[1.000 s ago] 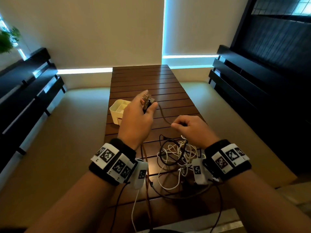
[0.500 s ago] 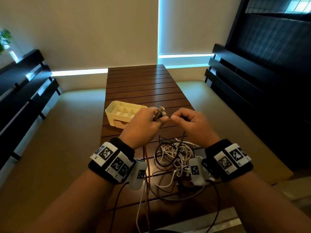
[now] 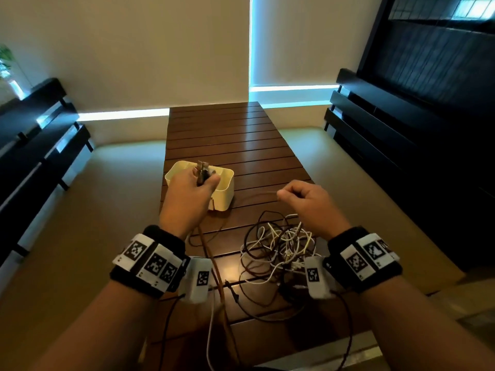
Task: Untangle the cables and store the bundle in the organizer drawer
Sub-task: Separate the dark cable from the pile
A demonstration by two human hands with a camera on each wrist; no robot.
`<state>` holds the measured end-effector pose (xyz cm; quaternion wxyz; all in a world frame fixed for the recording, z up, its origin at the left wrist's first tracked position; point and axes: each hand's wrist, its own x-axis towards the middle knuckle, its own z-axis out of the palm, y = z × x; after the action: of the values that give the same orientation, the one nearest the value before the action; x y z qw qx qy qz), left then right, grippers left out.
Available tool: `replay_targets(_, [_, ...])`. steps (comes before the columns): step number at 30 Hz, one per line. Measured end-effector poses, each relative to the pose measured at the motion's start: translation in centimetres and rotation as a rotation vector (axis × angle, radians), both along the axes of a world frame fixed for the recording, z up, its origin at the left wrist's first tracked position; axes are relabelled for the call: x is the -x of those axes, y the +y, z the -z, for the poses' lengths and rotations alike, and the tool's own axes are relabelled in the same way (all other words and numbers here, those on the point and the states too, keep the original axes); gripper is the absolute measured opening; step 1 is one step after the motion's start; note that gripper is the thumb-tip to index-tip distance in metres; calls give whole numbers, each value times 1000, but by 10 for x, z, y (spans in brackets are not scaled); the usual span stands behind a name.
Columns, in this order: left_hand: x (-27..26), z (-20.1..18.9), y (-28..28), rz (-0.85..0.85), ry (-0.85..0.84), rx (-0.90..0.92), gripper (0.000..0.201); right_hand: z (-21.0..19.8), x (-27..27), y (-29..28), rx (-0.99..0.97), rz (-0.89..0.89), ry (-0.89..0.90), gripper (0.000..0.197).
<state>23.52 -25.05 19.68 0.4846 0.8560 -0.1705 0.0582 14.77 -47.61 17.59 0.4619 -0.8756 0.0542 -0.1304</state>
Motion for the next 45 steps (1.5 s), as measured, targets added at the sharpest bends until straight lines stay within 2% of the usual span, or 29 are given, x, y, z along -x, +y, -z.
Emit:
replay_targets(1, [6,-5,-4,26,-45,39,14,-4,-1,3,47,-34,20,22])
replay_targets(3, [18,-12,-16,173,-78,4,5,-12,-3,11,58,-106,13,20])
replay_targets(6, [23,-14,-30,379,-25,-105,21,-22,-9,21,-12,-138,-98,16])
replay_targets(9, [19,-20,-32,421,-48,-144,33,-23,-11,17,-81,-131,-161,14])
replay_targets(11, [20,-23,-29,412,-83,-93,35,-16,-7,16,-112,-140,-150,18])
replay_targets(13, [20,-26,-26,373,-59,82,40,1,-4,16,-183,-139,-81,23])
replay_targets(15, [15,-29,-20,309,40,272,41,24,2,17,-248,-126,17,28])
replay_targets(17, [9,-30,-12,259,128,372,32,42,7,15,-291,-85,75,31])
replay_targets(19, [3,-25,-6,202,118,237,36,41,9,12,-309,-32,62,30])
replay_targets(21, [-3,-16,-2,153,64,-85,35,26,8,10,-277,29,-10,27])
replay_targets(22, [-6,-13,-2,121,45,-184,32,15,8,8,-246,48,-51,26])
replay_targets(23, [-8,-11,-1,82,30,-211,30,5,7,8,-214,48,-78,25])
replay_targets(26, [-5,-19,0,37,-115,-66,16,-20,5,10,-103,-11,-87,22])
replay_targets(28, [5,-26,-7,166,-192,-33,7,-29,2,16,-45,-53,-98,20])
replay_targets(31, [14,-24,-22,388,-164,-132,17,-37,-3,25,-56,-115,-153,19])
replay_targets(33, [16,-22,-25,446,-145,-144,22,-39,-3,27,-96,-132,-199,18])
replay_targets(37, [17,-30,-16,366,-178,38,23,-18,4,23,-160,-125,-152,23])
replay_targets(41, [15,-38,0,278,2,361,24,26,14,21,-227,-67,12,31])
replay_targets(43, [10,-33,6,241,66,278,25,33,16,18,-243,-5,37,32])
replay_targets(45, [5,-23,10,213,65,3,29,25,15,15,-214,48,2,30])
